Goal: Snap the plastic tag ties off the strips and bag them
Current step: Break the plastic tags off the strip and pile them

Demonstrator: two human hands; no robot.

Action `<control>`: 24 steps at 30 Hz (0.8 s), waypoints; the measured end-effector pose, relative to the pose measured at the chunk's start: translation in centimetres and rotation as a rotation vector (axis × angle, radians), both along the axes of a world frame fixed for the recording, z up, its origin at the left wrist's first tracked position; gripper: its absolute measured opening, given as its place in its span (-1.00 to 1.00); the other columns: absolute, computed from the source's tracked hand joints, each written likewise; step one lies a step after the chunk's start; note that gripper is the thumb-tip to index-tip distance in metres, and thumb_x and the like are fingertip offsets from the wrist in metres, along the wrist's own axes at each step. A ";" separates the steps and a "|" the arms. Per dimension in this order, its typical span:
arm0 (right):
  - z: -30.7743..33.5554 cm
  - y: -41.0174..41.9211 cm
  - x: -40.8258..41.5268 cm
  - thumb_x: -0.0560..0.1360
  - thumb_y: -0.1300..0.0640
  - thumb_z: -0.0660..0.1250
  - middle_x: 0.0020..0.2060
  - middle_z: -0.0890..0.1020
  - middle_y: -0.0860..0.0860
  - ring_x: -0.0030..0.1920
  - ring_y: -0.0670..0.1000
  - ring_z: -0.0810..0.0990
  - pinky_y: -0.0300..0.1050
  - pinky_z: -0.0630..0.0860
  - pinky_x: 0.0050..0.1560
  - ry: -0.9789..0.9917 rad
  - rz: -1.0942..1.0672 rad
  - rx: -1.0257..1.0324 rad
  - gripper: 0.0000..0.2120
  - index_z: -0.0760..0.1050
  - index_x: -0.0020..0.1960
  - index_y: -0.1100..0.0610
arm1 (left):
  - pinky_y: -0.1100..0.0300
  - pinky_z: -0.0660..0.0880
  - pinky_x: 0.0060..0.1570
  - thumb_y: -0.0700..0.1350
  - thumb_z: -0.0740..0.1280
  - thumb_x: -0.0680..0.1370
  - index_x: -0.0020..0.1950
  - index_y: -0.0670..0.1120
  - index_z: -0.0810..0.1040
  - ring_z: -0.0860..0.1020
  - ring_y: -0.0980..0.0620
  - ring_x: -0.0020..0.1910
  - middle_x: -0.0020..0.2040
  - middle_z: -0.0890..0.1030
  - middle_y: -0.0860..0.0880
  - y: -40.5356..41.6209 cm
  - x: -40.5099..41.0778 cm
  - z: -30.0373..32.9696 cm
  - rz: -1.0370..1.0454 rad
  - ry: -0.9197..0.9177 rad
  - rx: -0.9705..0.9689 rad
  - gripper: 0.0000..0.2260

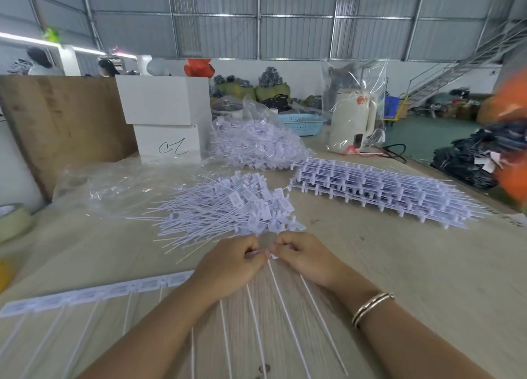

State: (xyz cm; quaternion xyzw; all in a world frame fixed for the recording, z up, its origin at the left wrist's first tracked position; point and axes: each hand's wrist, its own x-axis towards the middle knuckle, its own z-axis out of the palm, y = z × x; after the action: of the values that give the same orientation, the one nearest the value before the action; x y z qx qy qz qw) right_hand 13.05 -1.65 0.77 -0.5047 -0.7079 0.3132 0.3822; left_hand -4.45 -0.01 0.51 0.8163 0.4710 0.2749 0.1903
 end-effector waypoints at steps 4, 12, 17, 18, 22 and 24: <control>0.6 -0.2 0.3 0.54 0.20 0.29 -0.45 0.48 -0.04 -0.46 -0.20 0.40 -0.37 0.34 -0.32 0.030 0.125 -0.046 -0.70 0.43 -0.36 0.04 | 0.19 0.29 -0.34 0.15 0.22 0.53 -0.33 0.03 0.38 0.40 0.12 -0.39 -0.42 0.42 0.11 -0.1 0.0 -0.3 0.038 0.035 0.004 -0.70; 0.9 -0.1 0.8 0.49 0.16 0.36 -0.40 0.51 -0.11 -0.40 -0.20 0.42 -0.34 0.34 -0.30 -0.043 0.200 -0.070 -0.84 0.49 -0.24 0.18 | 0.19 0.30 -0.32 0.07 0.15 0.58 -0.28 -0.03 0.48 0.48 0.05 -0.32 -0.33 0.53 0.00 -0.1 0.3 0.0 0.049 0.080 -0.028 -0.69; 0.7 -0.1 0.6 0.48 0.20 0.37 -0.43 0.49 -0.16 -0.41 -0.19 0.41 -0.37 0.33 -0.34 -0.008 0.203 -0.070 -0.87 0.49 -0.23 0.16 | 0.18 0.31 -0.29 0.11 0.16 0.58 -0.27 -0.08 0.48 0.44 0.06 -0.35 -0.38 0.47 0.05 -0.2 0.2 -0.1 0.059 0.066 -0.022 -0.65; 0.7 -0.2 0.6 0.48 0.21 0.38 -0.44 0.48 -0.17 -0.42 -0.20 0.40 -0.38 0.32 -0.35 0.000 0.201 -0.068 -0.85 0.48 -0.25 0.12 | 0.17 0.31 -0.29 0.12 0.16 0.58 -0.28 -0.08 0.49 0.43 0.07 -0.37 -0.40 0.45 0.05 -0.2 0.3 -0.1 0.055 0.055 -0.028 -0.64; 0.8 -0.3 0.6 0.48 0.24 0.37 -0.48 0.45 -0.20 -0.46 -0.22 0.37 -0.42 0.29 -0.40 0.015 0.210 -0.051 -0.81 0.45 -0.26 0.07 | 0.17 0.28 -0.31 0.08 0.19 0.58 -0.35 -0.02 0.46 0.39 0.07 -0.41 -0.44 0.42 0.06 -0.2 0.3 0.3 0.018 0.027 -0.041 -0.66; 0.8 -0.3 0.6 0.48 0.24 0.37 -0.48 0.43 -0.19 -0.45 -0.20 0.35 -0.39 0.28 -0.39 0.031 0.206 -0.027 -0.82 0.45 -0.26 0.09 | 0.18 0.30 -0.30 0.06 0.19 0.59 -0.36 -0.03 0.47 0.41 0.08 -0.41 -0.42 0.46 0.04 -0.2 0.2 0.5 -0.012 -0.012 -0.078 -0.65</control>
State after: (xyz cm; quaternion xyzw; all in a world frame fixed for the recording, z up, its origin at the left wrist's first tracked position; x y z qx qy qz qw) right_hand 13.64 -1.94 1.56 -0.4293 -0.7459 0.3679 0.3520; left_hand -4.23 -0.22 1.06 0.8094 0.4754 0.2601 0.2266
